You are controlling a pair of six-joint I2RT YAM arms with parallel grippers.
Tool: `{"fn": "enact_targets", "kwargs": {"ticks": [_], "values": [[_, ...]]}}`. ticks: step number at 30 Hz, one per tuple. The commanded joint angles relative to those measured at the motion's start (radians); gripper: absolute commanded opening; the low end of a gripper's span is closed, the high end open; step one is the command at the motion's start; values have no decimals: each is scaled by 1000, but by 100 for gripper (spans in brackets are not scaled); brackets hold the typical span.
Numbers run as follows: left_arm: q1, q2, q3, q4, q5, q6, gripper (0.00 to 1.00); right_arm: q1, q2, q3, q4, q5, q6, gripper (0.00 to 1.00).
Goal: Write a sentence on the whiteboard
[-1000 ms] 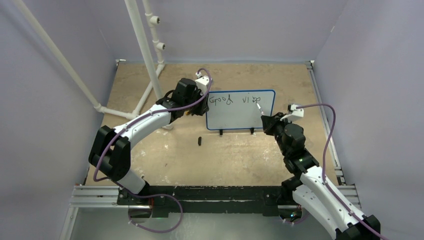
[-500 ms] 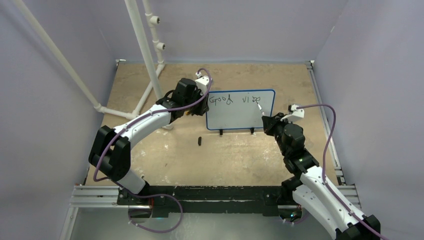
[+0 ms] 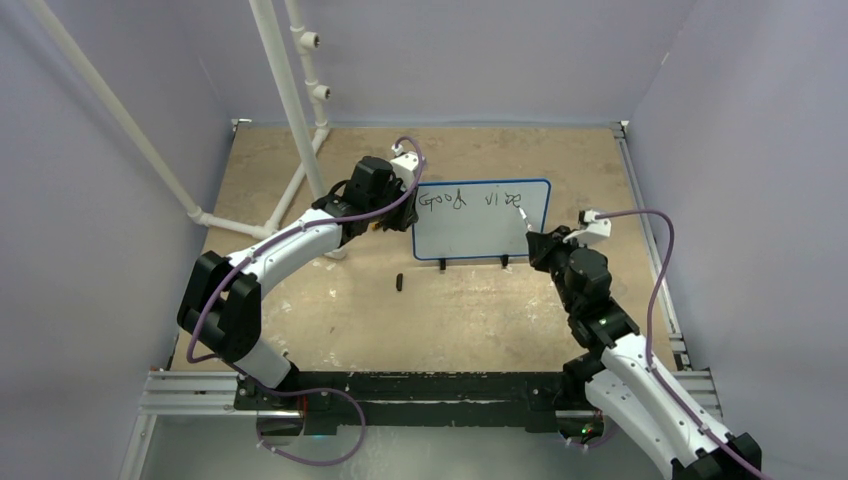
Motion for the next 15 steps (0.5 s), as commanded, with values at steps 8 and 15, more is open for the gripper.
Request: {"fn": "enact_targets", "kwargs": {"ticks": [8,15], "values": [[1,-9,-13,39,16,-8,15,-3,-81,1,34,-16,-37,0],[1,-11,-13,39,16,-8,14,-2,-47,25,59,30,-55,0]]}}
